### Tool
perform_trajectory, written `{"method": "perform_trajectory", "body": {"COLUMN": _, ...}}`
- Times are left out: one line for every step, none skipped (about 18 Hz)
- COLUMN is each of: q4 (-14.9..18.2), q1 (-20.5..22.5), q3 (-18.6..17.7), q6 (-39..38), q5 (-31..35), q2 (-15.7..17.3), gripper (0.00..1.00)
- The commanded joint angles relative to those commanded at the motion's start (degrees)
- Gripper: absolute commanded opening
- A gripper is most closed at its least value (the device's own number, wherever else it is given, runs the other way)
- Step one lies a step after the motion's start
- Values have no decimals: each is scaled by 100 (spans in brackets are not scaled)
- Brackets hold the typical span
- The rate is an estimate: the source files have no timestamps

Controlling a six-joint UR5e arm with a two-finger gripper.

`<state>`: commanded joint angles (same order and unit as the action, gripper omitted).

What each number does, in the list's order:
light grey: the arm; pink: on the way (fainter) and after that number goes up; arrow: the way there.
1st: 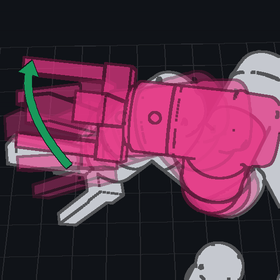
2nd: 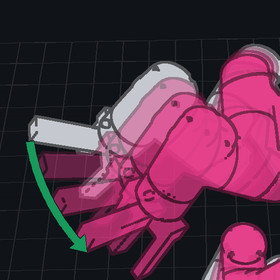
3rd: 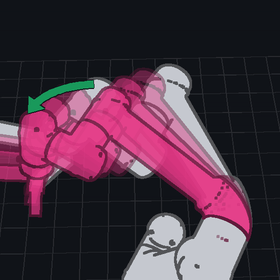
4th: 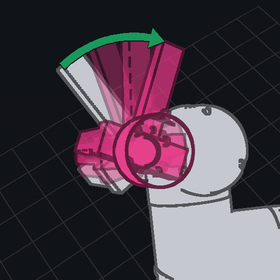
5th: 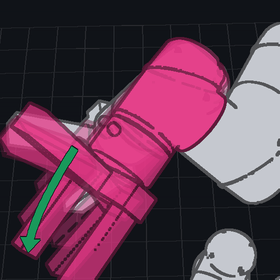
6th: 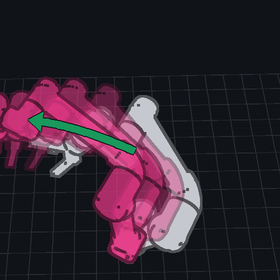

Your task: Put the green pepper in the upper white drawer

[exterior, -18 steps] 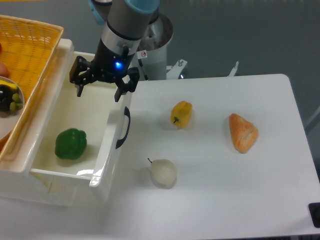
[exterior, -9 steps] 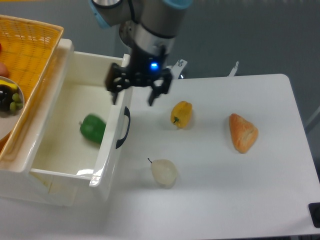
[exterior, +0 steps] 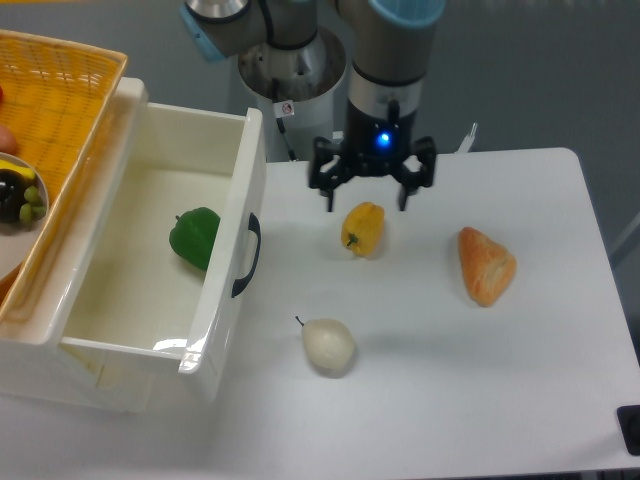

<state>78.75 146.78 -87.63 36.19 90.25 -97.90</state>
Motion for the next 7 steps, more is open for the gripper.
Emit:
{"method": "perform_trajectory", "body": {"q4": 0, "q1": 9, "q3": -9, "q6": 210, "q5": 254, "q2": -114, "gripper": 100}}
{"method": "perform_trajectory", "body": {"q4": 0, "q1": 9, "q3": -9, "q6": 395, "q5": 518, "q2": -211, "gripper": 100}}
{"method": "perform_trajectory", "body": {"q4": -9, "q1": -9, "q3": -9, "q6": 493, "q5": 703, "q2": -299, "gripper": 100}}
{"method": "perform_trajectory", "body": {"q4": -35, "q1": -9, "q3": 9, "q6": 503, "q5": 827, "q2": -378, "gripper": 100}}
{"method": "perform_trajectory", "body": {"q4": -148, "q1": 0, "q3": 9, "q6": 503, "q5": 906, "q2": -474, "gripper": 100}}
{"method": "perform_trajectory", "body": {"q4": -280, "q1": 0, "q3": -26, "q6": 503, "q5": 924, "q2": -510, "gripper": 100}}
{"method": "perform_trajectory", "body": {"q4": -351, "q1": 0, "q3": -44, "q6": 485, "q5": 942, "q2": -554, "gripper": 100}}
